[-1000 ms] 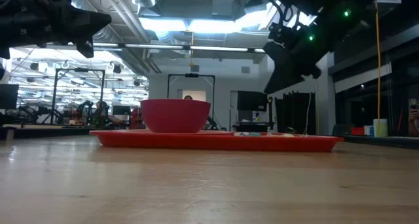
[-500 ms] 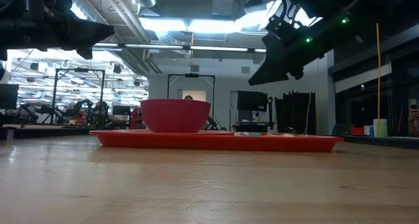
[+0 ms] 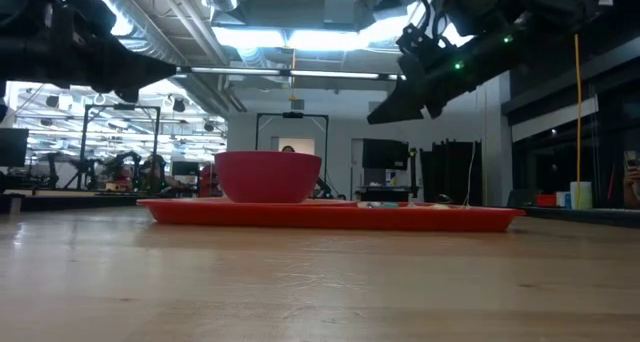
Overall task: Set up tray
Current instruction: Return to Home Position
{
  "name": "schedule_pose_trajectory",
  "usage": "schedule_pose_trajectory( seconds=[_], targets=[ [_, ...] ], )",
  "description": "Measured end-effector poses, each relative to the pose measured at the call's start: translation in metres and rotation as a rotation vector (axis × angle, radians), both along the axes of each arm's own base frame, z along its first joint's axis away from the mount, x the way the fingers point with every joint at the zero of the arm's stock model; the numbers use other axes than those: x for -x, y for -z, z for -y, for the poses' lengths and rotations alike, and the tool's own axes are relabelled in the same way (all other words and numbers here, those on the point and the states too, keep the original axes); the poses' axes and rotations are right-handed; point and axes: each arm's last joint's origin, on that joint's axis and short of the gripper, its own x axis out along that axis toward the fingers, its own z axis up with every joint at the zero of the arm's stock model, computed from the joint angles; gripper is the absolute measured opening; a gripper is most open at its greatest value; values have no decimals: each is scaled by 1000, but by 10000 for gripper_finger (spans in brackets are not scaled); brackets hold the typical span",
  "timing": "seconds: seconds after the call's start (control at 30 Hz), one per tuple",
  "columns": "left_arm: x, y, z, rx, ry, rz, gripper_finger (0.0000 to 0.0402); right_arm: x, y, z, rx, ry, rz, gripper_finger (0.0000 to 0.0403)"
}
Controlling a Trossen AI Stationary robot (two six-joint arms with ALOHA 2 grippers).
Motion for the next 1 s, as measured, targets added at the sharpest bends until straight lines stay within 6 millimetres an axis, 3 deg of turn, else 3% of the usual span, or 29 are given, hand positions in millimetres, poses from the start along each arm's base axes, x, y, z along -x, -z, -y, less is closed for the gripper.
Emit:
schedule_pose_trajectory(
  seconds=[0.17, 0.27, 0.57, 0.73, 1.0],
  targets=[
    [0, 3, -2, -23, -72, -41, 3, 1, -1, 8, 26, 12, -3, 7],
    [1, 3, -3, -23, -94, -40, 3, 1, -3, 13, 41, -74, 60, 7],
    [1, 3, -3, 2, -110, -32, 4, 26, 13, 34, 68, -95, 190, 7],
    [1, 3, -3, 11, -110, -29, 4, 37, 11, 29, 81, -262, 204, 7],
    [1, 3, -3, 11, -108, -29, 4, 81, 6, 23, 52, -343, 302, 7]
  ],
)
